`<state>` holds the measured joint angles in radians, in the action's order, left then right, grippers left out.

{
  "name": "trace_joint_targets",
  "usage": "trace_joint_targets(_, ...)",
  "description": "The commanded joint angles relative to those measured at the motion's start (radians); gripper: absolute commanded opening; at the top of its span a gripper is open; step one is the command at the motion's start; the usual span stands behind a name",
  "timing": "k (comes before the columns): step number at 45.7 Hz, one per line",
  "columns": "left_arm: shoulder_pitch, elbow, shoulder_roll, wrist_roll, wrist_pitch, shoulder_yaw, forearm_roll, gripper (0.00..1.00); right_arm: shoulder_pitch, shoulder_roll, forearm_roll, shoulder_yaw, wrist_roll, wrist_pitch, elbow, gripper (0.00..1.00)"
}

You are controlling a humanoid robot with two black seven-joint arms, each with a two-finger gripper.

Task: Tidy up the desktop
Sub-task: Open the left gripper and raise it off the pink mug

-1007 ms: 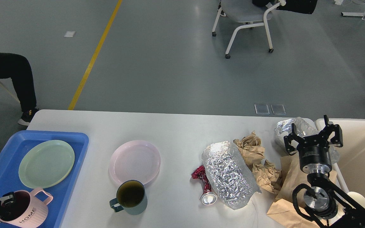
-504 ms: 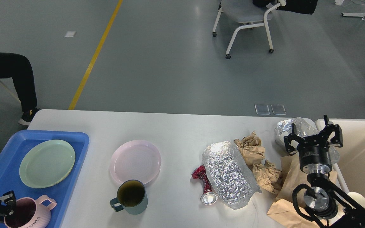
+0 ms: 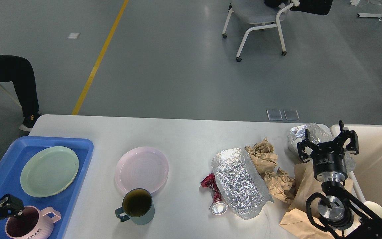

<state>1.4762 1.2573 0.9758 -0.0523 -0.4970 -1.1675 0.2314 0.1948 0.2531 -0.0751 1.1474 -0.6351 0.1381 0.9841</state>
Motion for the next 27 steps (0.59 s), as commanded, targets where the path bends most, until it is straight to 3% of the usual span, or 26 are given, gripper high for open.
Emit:
trace_joint_targets(1,0.228,0.031,-0.063,0.005,-0.101,-0.190,-0.010,0.92,0.000,0.000,0.000,0.000,0.000,0.000,0.001,1.00)
trace_joint_targets(13,0.771,0.220,-0.325,0.002,-0.150,-0.561,-0.219,0.92,0.000,0.000,0.000,0.000,0.000,0.000,-0.001,1.00)
trace_joint_targets(20,0.979,0.329,-0.508,0.003,-0.172,-0.580,-0.293,0.92,0.000,0.000,0.000,0.000,0.000,0.000,0.001,1.00)
trace_joint_targets(27,1.139,0.378,-0.701,0.018,-0.258,-0.551,-0.426,0.92,0.000,0.000,0.000,0.000,0.000,0.000,-0.001,1.00)
